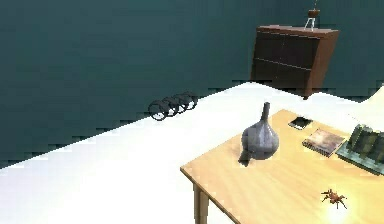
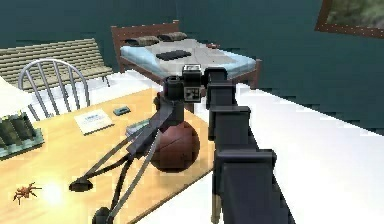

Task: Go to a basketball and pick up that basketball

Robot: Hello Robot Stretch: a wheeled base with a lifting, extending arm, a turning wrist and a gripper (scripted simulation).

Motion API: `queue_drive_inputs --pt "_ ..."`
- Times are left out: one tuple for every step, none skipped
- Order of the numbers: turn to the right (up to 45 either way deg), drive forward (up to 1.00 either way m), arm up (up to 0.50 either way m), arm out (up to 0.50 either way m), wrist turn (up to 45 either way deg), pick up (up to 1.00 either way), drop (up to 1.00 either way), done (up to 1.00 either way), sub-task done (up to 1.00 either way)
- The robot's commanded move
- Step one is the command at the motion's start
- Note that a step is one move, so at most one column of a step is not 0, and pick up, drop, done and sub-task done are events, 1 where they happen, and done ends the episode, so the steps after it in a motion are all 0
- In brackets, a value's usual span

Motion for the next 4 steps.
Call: queue_drive_inputs --pt "0.0 0.00 0.00 0.00 45.0 0.00 0.00 0.00 0.00" --pt "0.0 0.00 0.00 0.00 45.0 0.00 0.00 0.00 0.00" --pt "0.0 0.00 0.00 0.00 30.0 0.00 0.00 0.00 0.00" --pt "0.0 0.00 -0.22 0.00 0.0 0.00 0.00 0.00 0.00"
